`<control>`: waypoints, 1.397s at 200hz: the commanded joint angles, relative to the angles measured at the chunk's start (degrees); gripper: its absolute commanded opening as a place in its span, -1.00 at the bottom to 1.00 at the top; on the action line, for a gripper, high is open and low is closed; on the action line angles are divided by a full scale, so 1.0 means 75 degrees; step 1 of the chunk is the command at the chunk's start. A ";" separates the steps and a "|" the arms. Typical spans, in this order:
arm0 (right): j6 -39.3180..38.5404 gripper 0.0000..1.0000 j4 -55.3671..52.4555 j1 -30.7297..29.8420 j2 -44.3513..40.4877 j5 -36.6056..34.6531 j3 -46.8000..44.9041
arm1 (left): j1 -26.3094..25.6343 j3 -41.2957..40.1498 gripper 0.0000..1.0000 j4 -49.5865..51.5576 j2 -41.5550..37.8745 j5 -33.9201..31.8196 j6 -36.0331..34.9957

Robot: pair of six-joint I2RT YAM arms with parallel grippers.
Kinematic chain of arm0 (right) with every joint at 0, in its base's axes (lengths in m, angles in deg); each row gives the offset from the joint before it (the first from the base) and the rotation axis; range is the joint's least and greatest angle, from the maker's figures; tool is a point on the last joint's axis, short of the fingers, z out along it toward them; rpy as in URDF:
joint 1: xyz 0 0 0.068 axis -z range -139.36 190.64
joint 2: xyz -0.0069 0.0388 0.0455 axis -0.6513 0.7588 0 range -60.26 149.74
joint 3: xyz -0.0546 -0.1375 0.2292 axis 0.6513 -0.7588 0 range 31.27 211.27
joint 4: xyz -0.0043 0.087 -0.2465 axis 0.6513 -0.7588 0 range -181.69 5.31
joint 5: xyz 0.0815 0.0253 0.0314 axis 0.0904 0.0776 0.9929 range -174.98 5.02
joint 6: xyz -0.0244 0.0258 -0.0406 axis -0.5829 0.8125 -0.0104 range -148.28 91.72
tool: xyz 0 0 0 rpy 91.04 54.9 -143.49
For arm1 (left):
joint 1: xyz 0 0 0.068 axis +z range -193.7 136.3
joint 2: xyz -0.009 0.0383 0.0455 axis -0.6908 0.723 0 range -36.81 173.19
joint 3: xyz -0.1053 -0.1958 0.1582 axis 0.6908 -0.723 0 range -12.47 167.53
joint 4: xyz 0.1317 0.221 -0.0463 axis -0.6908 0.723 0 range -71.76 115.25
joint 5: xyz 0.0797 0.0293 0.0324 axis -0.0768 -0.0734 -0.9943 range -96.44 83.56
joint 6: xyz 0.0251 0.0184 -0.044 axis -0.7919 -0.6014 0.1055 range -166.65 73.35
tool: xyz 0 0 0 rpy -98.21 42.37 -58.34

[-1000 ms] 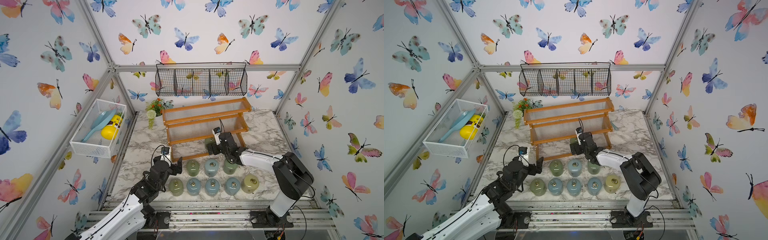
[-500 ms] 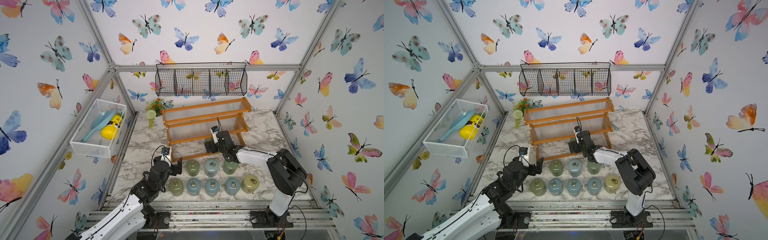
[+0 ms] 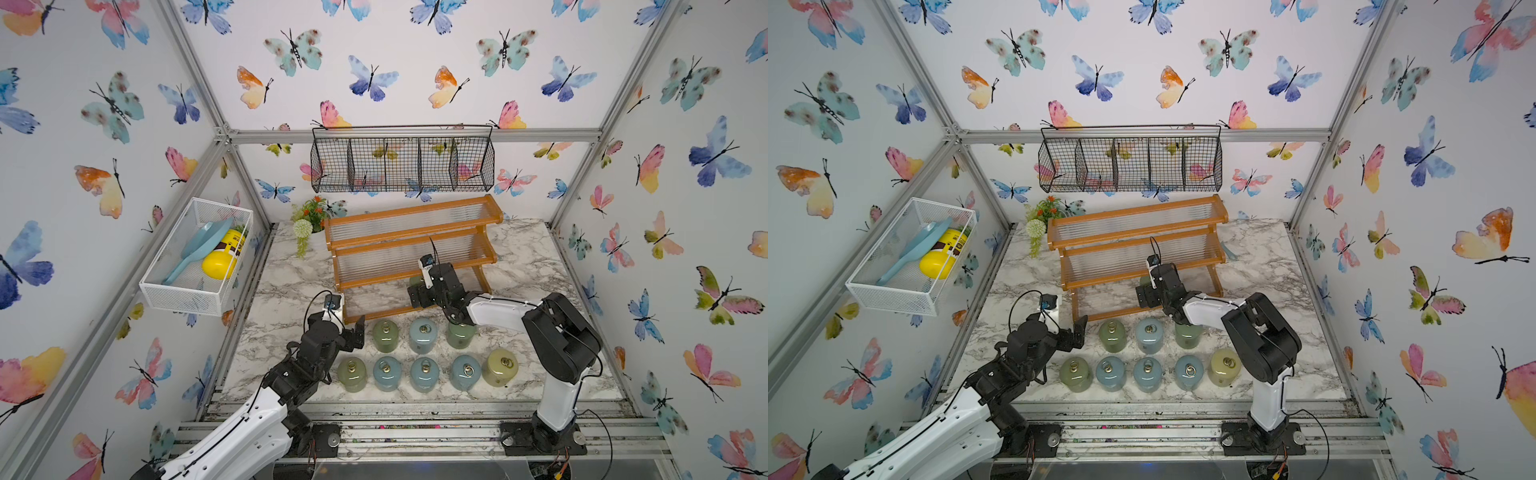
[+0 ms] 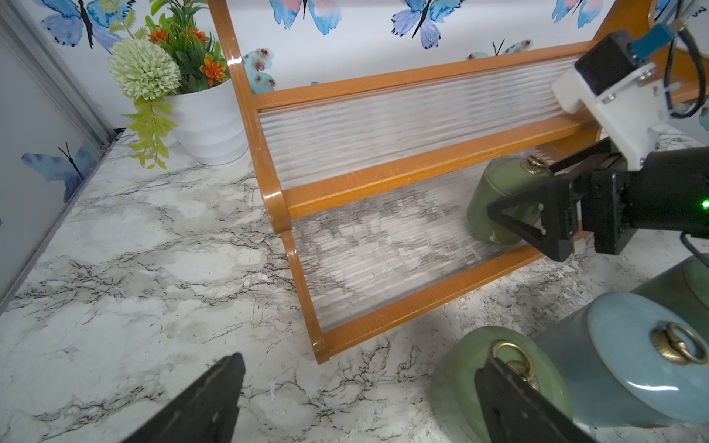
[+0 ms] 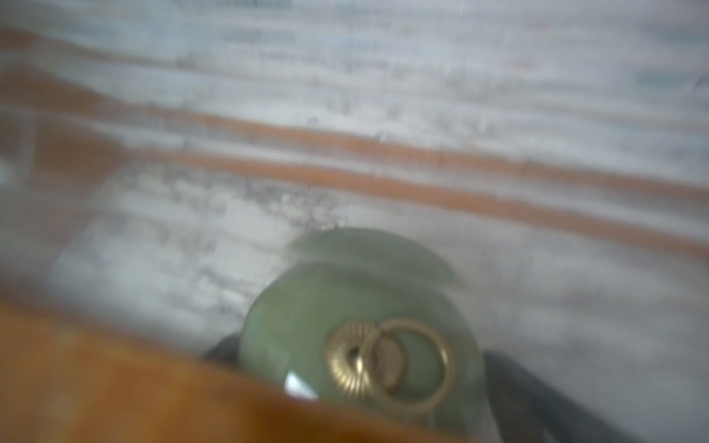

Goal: Remove the tea canisters from the shelf
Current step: Pick up the tea canister from the shelf.

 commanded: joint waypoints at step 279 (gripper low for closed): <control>-0.0090 0.58 0.1069 -0.0030 0.0191 -0.0489 -0.0240 | 0.0052 -0.0006 0.97 0.0080 -0.0241 0.0165 0.0009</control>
